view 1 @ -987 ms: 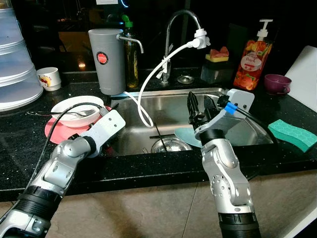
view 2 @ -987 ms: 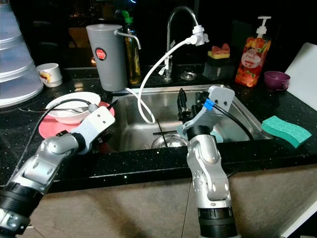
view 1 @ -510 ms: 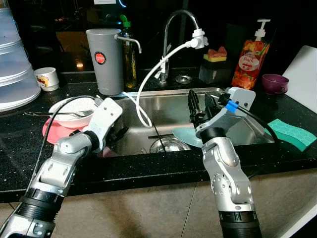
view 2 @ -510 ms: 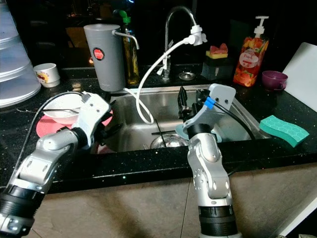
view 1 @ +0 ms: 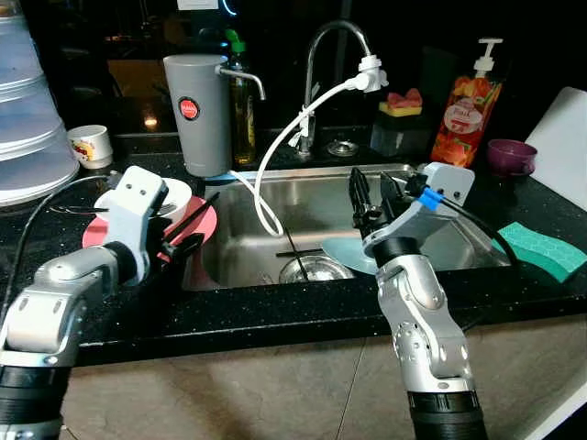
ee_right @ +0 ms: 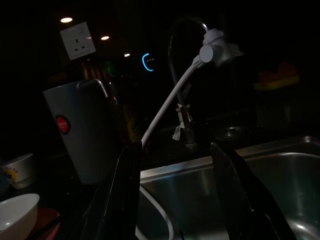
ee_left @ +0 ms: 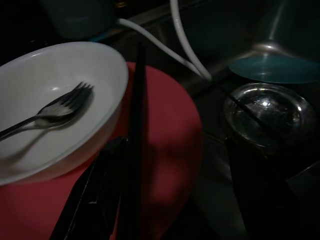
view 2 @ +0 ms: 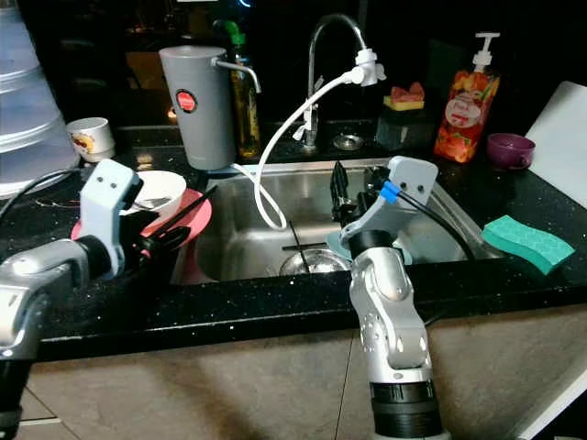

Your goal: Kitchen organization

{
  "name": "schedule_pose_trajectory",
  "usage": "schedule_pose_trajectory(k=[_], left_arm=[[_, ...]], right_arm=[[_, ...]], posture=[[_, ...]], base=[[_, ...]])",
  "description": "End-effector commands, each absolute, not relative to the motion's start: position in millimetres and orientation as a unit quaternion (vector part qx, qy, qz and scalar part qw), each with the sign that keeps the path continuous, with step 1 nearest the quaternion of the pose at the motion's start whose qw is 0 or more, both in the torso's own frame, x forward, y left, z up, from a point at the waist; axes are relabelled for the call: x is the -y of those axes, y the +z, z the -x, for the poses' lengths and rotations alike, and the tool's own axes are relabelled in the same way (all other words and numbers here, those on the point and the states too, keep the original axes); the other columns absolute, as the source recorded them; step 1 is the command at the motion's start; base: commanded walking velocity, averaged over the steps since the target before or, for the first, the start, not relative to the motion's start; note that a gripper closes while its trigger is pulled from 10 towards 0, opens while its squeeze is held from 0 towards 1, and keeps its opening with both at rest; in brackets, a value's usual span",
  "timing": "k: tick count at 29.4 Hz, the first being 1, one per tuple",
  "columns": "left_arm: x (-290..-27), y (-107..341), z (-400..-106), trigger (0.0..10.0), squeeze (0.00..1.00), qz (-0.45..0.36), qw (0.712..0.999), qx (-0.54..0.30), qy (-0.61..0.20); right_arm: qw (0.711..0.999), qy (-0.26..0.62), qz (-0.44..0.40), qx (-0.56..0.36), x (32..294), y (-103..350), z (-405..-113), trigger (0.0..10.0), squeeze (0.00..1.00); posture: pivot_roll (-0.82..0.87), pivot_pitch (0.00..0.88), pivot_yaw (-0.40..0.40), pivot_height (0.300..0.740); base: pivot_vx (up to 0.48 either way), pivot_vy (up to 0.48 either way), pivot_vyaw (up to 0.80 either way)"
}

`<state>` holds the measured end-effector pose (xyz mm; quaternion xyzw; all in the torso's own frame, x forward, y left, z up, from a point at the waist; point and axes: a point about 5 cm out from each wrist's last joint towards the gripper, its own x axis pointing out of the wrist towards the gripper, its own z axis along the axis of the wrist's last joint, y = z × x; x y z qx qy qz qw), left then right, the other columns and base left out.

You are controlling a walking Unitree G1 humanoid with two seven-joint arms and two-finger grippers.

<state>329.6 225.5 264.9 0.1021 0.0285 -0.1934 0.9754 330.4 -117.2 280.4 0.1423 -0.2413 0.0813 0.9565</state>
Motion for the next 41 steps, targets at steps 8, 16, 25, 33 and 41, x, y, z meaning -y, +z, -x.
schedule_pose_trajectory(k=[8,16,25,33,41], left_arm=[[-256.8,263.2,-340.1,10.0,0.0,-0.06,0.983,-0.077,-0.156],[-259.5,262.7,-353.1,10.0,0.0,0.03,0.981,-0.091,-0.169],[-254.8,255.3,-361.7,10.0,0.0,0.026,0.975,-0.119,-0.185],[-253.2,251.3,-367.0,10.0,0.0,0.024,0.972,-0.135,-0.19],[-252.3,238.4,-370.7,10.0,0.0,0.035,0.969,-0.159,-0.186]], right_arm=[[0.956,0.083,-0.137,0.245,113.9,280.9,-329.7,10.0,0.0],[0.956,0.082,-0.138,0.247,114.9,281.5,-330.1,10.0,0.0],[0.956,0.078,-0.137,0.249,118.0,282.0,-329.0,10.0,0.0],[0.956,0.076,-0.14,0.248,115.6,281.8,-330.0,10.0,0.0],[0.956,0.073,-0.14,0.248,116.9,281.4,-329.9,10.0,0.0]], posture=[[0.07,0.061,-0.005,0.74],[0.07,0.054,0.001,0.74],[0.07,0.06,0.007,0.74],[0.07,0.066,0.009,0.74],[0.07,0.067,0.01,0.74]], base=[[0.0,0.0,0.0],[0.0,0.0,0.0],[0.0,0.0,0.0],[0.0,0.0,0.0],[0.0,0.0,0.0]])
